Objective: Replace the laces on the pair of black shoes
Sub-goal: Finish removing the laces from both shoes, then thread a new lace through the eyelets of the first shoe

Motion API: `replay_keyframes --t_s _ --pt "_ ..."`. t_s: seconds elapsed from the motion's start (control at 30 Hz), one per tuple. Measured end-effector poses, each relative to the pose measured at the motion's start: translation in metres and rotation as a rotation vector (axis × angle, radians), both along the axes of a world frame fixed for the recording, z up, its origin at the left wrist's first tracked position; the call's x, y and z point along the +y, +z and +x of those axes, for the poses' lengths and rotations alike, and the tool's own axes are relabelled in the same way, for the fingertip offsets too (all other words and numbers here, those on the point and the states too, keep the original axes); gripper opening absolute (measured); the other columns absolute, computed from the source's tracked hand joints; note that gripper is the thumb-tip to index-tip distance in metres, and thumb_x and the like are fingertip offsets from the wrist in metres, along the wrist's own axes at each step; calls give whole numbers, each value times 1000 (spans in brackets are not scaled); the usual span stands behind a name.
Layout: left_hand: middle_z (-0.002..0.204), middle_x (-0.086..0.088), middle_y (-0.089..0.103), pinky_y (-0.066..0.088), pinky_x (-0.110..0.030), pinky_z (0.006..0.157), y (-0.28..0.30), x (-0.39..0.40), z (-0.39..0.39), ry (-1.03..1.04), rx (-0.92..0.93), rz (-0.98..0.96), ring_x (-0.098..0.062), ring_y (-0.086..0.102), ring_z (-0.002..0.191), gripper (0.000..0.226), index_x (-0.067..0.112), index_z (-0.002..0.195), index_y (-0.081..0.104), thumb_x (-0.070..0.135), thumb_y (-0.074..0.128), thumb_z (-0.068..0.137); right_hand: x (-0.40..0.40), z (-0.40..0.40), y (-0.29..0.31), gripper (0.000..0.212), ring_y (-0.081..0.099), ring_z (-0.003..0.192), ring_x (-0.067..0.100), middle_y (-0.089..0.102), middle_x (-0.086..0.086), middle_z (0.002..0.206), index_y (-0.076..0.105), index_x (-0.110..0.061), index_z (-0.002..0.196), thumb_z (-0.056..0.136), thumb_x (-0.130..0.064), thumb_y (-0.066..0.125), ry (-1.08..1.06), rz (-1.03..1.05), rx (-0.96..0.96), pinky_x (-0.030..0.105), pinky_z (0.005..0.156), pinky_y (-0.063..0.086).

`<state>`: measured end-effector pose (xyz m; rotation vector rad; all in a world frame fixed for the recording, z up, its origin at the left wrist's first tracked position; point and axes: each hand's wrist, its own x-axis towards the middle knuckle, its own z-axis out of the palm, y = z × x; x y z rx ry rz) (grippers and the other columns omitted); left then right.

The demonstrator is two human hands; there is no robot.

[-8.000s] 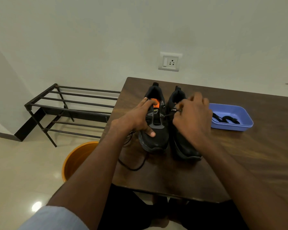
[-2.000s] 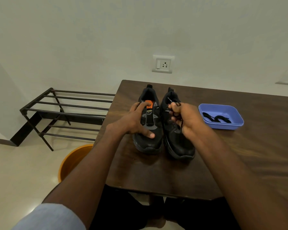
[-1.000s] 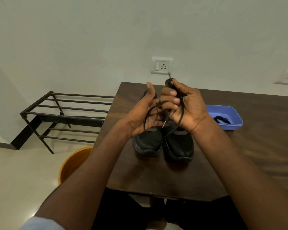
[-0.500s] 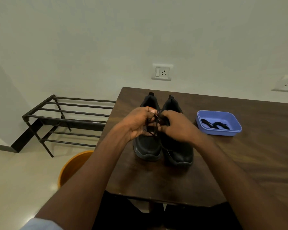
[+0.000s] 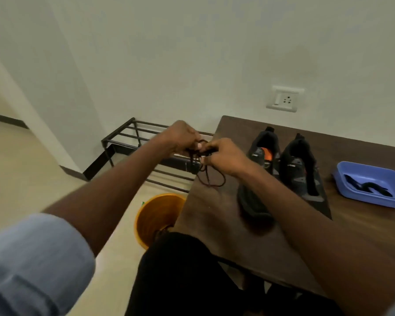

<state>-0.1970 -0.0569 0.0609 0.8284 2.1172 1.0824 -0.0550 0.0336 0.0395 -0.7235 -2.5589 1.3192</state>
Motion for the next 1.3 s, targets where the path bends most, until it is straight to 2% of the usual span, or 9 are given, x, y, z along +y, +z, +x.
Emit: replay_keyframes --t_s 0.23,0.37,0.47,0.6,0.77,0.87,1.03,1.17,1.3 --pt "92 -11 75 61 -25 64 -129 -80 -58 386 29 25 -21 74 87 17 10 91 74 -6 76 85 -51 -101 -97 25 63 86 11 72 1 100 80 -14 108 89 -1 72 189 30 -239 21 69 49" --pt "91 -4 77 64 -35 82 -194 -90 -65 377 22 -79 -17 74 88 11 12 92 79 3 79 85 -60 -133 -145 14 71 92 24 75 8 97 78 -10 99 97 -20 68 280 161 -417 41 81 60" --pt "96 -4 75 62 -32 79 -228 -94 -69 305 86 -190 -16 71 87 9 14 94 79 7 76 89 -66 -147 -162 18 66 78 19 67 7 87 67 -12 92 101 -27 62 425 280 -585 33 75 59" --pt "99 -5 71 55 -31 74 -249 -95 -71 164 232 -399 -21 68 88 12 15 102 76 17 73 91 -67 -152 -174 13 70 81 21 67 7 91 60 -19 89 94 -26 69 502 384 -667 37 80 64" --pt "86 -3 64 44 -23 57 -238 -95 -67 201 291 -366 -13 57 71 11 11 98 73 17 64 98 -73 -146 -169 13 66 84 19 67 5 91 72 -14 105 93 -18 69 437 442 -435 33 76 60" --pt "82 1 65 55 -34 65 -215 -91 -59 239 314 -272 -16 62 72 14 15 90 69 20 61 100 -72 -134 -145 7 66 85 15 69 1 92 73 -18 95 92 -15 68 310 380 -266 36 80 60" --pt "74 0 71 60 -44 71 -147 -59 -25 184 380 -2 -17 69 72 24 22 75 68 23 60 97 -40 -69 -84 28 69 80 6 72 -10 82 76 -27 85 91 -3 62 3 237 30 27 75 57" --pt "83 1 72 57 -38 78 -86 -2 32 90 453 135 -17 67 81 15 17 86 72 24 63 96 1 19 -32 35 72 76 8 76 -5 83 71 -30 79 93 1 62 -248 76 198 20 67 54" --pt "114 -4 70 52 -31 88 -56 48 97 -183 530 161 -21 66 103 23 21 114 72 32 67 95 40 102 -5 19 70 91 14 76 -4 96 77 -23 96 90 -8 67 -390 341 53 31 88 55"
